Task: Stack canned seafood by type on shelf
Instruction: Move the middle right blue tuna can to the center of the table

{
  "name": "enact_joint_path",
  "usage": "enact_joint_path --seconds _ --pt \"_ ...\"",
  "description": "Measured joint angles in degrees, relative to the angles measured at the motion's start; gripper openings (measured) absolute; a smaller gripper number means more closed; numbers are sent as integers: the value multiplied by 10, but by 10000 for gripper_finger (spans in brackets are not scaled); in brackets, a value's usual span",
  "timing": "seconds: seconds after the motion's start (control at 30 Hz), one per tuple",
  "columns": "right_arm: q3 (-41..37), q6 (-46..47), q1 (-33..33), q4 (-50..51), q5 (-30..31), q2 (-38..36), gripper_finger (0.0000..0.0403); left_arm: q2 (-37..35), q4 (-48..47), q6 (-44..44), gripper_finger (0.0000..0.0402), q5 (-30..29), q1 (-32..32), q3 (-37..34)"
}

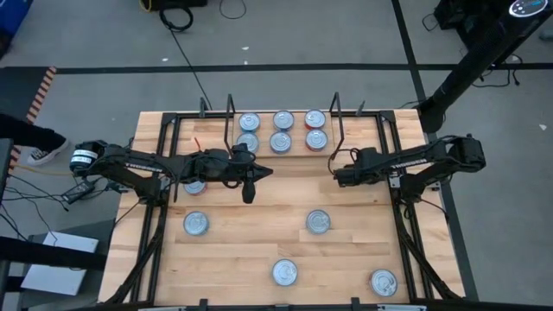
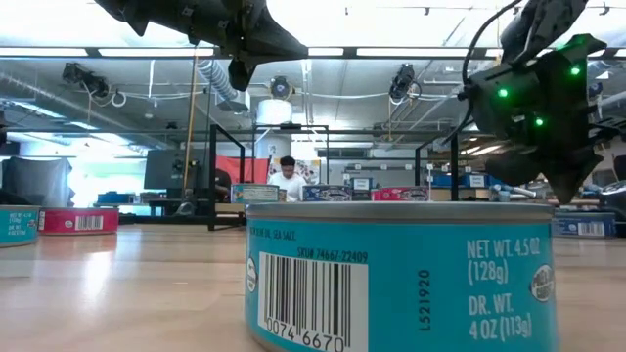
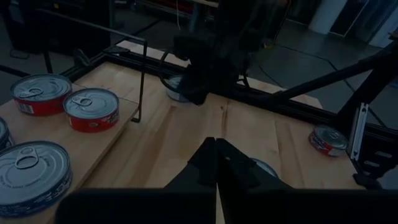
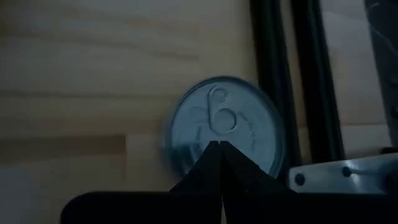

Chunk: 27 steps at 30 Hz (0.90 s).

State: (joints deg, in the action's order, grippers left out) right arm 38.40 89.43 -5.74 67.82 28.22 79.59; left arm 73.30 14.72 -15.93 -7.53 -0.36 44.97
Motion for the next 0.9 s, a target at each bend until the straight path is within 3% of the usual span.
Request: enact_joint_path --seconds 0.2,0.4,0.67,0.9 --pt "-19 -6 -26 -31 19 0 1 0 0 -1 4 0 0 0" --pt "-56 -37 -38 -100 -4 -2 0 0 0 -1 4 0 0 0" --pt "-7 -57 8 -111 -69 -1 0 0 0 -6 4 0 0 0" --pt "10 -89 46 -211 -98 -1 0 0 0 -6 4 0 0 0"
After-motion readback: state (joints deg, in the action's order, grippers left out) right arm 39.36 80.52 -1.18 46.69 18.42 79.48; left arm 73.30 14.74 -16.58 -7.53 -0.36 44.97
